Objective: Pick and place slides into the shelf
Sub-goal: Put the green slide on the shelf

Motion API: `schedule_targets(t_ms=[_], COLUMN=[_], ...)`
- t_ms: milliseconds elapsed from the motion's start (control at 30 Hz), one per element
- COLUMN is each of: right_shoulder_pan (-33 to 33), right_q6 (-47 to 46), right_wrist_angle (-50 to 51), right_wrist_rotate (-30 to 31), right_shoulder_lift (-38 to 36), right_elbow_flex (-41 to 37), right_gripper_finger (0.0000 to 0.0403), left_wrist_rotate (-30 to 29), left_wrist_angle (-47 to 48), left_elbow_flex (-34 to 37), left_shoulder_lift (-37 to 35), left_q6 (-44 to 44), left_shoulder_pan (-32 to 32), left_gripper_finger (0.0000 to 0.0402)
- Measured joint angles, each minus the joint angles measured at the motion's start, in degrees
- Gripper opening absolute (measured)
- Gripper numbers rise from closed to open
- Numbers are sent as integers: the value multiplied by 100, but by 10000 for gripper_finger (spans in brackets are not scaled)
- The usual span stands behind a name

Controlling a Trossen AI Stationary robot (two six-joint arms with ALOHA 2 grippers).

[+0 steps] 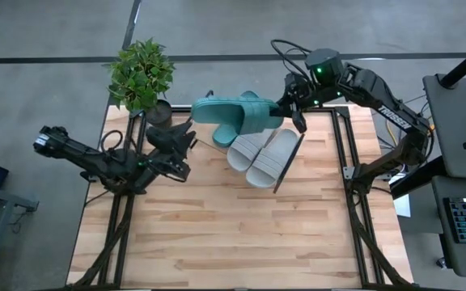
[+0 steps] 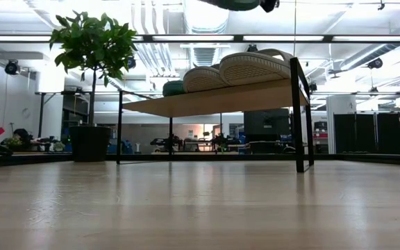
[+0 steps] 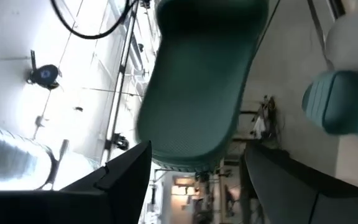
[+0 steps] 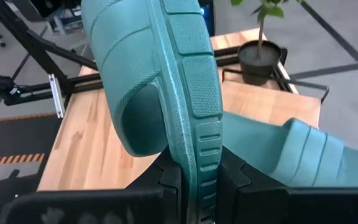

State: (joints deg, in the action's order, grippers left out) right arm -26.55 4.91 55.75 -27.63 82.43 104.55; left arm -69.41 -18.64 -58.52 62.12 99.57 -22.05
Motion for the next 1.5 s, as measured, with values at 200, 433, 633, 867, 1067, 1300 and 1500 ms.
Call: schedule_targets(t_ms=[200,433,633,867,1067,1300,1500], right_shoulder_pan=[0,0,2,0,0,0,0], right_q6=[39,157,196,262,261,221,114], right_wrist_angle=[-43,-47,-10,22,10,-41,-64], right_wrist_rotate=[52,224,405,554,523,519,515], right_shoulder_lift=[-129,-430,-673,-740,-660,-540,-520], right_elbow_flex=[0,0,0,2,2,2,2], right_gripper_finger=[35,35,35,35,35,35,35], left_wrist_rotate=[504,719,1383,3028,2960,3064,3201], left_wrist_angle=[-430,-1566,-313,2810,4829,6573,8268], left_elbow_flex=[-6,-137,-247,-865,-1583,-2998,-4316], left_shoulder_lift=[51,-611,-1588,-2141,-2050,-1265,-560], left_q6=[202,-386,-2342,-5429,-6465,-7392,-8216], left_shoulder_pan=[159,314,314,333,336,397,593], left_gripper_finger=[244,244,244,244,244,244,244])
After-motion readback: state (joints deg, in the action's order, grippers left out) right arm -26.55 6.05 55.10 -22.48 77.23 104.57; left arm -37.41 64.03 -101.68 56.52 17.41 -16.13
